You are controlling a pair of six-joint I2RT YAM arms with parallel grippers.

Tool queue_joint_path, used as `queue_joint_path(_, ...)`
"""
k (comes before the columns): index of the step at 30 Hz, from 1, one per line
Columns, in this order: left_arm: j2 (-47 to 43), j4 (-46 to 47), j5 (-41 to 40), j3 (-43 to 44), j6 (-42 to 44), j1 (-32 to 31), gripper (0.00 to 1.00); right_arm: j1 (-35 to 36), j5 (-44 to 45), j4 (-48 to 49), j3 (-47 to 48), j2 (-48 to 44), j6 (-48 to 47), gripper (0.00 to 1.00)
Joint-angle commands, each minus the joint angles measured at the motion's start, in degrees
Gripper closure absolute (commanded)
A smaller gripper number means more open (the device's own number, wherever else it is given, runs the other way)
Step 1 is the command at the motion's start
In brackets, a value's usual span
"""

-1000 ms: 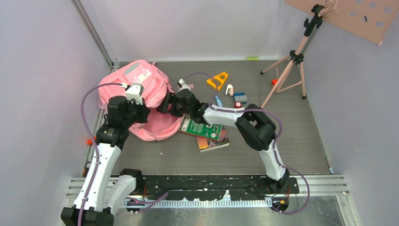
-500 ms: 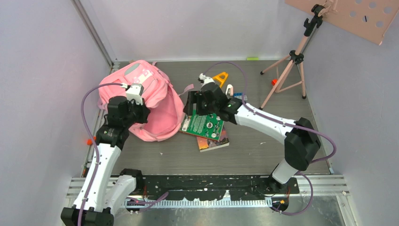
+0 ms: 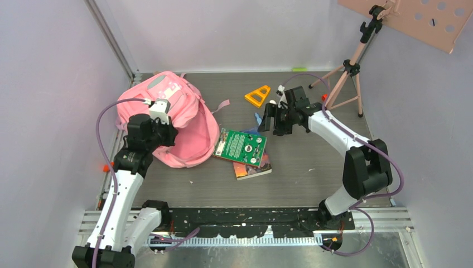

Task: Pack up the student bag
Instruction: Adjust the book at the center of the board.

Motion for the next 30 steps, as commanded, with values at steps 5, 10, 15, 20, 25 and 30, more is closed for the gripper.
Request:
queue_joint_path(5, -1.6, 6.0, 1.6, 1.7, -0.4, -0.2, 1.00, -1.8, -8.9, -2.2, 1.1, 4.8, -6.1, 0.21)
queue_joint_path(10, -1.7, 6.0, 1.6, 1.6, -0.4, -0.2, 1.00, -1.7, -9.2, -0.2, 1.5, 8.7, -6.4, 0.22)
queue_joint_path(15, -1.6, 6.1, 1.8, 1.6, -0.5, -0.2, 1.00, -1.7, -8.0, 1.5, 1.4, 12.0, -6.3, 0.22)
queue_joint_path(20, -1.4, 6.1, 1.9, 1.6, -0.5, -0.2, 1.00, -1.6, -9.4, 5.4, 0.4, 14.3, -5.5, 0.22)
queue_joint_path(25, -1.1, 6.1, 2.1, 1.6, -0.6, -0.2, 1.00, -1.5, -9.9, 8.0, 0.7, 16.1, -4.7, 0.23)
queue_joint_path(30, -1.2, 6.1, 1.9, 1.6, -0.5, -0.2, 1.00, -1.5, -9.2, 9.8, 1.4, 18.0, -3.5, 0.30)
